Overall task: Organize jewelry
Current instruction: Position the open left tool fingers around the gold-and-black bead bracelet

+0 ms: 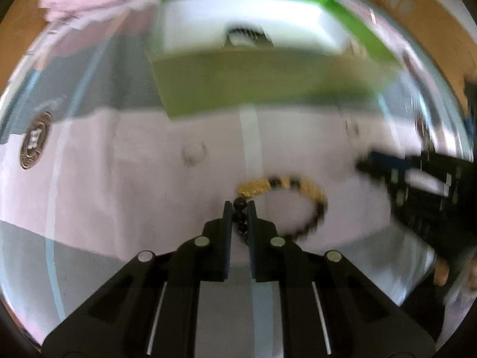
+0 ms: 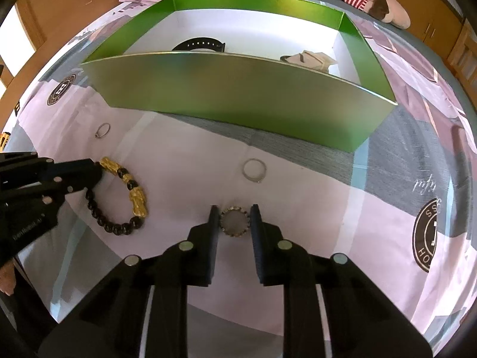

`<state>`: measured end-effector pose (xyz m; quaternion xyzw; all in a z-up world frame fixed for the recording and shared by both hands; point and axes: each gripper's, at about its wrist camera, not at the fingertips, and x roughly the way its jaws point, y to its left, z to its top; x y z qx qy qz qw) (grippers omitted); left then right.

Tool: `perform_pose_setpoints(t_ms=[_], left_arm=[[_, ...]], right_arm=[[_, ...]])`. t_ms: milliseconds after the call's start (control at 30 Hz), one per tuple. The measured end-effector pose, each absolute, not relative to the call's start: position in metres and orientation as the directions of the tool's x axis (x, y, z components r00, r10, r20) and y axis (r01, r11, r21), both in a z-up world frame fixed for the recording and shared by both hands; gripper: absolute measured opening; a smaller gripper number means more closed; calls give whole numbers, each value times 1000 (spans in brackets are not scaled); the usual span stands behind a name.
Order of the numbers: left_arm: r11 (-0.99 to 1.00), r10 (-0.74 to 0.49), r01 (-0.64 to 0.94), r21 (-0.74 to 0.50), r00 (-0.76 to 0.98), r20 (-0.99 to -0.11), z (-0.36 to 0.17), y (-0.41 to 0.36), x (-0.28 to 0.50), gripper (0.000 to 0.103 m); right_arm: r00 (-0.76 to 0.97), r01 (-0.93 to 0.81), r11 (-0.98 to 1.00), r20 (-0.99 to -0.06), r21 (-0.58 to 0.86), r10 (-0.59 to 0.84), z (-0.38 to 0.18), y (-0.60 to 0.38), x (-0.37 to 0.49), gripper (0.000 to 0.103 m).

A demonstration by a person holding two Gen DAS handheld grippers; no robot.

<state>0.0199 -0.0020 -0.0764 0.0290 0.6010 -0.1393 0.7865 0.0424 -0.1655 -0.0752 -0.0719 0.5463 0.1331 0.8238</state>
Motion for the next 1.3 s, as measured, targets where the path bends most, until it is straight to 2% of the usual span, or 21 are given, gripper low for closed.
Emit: perform_pose_setpoints(t_ms=[67, 100, 133, 200, 267, 300, 333, 433, 600, 867, 900, 933, 1000, 1100, 1300], left_arm=[[943, -187, 311, -116, 208, -960, -75, -6, 14, 13], [939, -198, 319, -128, 199, -960, -73, -6, 14, 22], [937, -211, 320, -140, 198, -957, -71, -4, 14, 42], [942, -192, 318, -110, 239, -952, -66, -3, 14, 58], [944, -163, 325, -64, 287, -944, -65, -7, 15, 57], [942, -157, 331, -51, 303, -940, -65, -9, 15, 53], [940, -151, 340, -33, 328, -933, -65, -13, 16, 39], [925, -123, 379, 27, 365, -923, -72, -29, 22, 22], [912, -94, 403, 75, 385, -918, -77, -38, 21, 21], [913, -90, 402, 70, 366, -926, -78, -35, 22, 27], [916, -80, 394, 76, 366, -927, -78, -35, 23, 35], [920, -67, 383, 86, 369, -927, -79, -34, 23, 50], [932, -27, 344, 113, 378, -926, -82, -28, 27, 69], [945, -48, 318, 74, 359, -932, -83, -20, 31, 70], [938, -16, 326, 119, 384, -923, -83, -24, 28, 70]], right_arm=[[364, -296, 955, -920, 32, 144, -76, -166, 44, 21], [363, -295, 955, -921, 34, 144, -76, -167, 44, 21], [361, -294, 955, -921, 35, 145, -77, -167, 45, 21], [358, -294, 955, -922, 38, 147, -77, -167, 44, 21], [354, -292, 956, -923, 43, 149, -77, -167, 45, 21], [352, -290, 956, -924, 46, 151, -77, -167, 45, 21], [352, -290, 956, -924, 47, 152, -77, -168, 45, 21], [352, -289, 956, -924, 46, 151, -77, -169, 45, 21], [353, -290, 956, -923, 46, 151, -77, -171, 45, 21], [353, -292, 955, -924, 44, 151, -77, -172, 44, 21], [353, -293, 955, -924, 41, 148, -78, -172, 44, 21], [354, -294, 955, -924, 38, 146, -78, -172, 44, 21], [355, -293, 955, -924, 35, 143, -78, -171, 44, 21], [357, -294, 955, -923, 33, 142, -77, -171, 43, 22], [359, -291, 956, -923, 32, 141, -76, -170, 43, 22]])
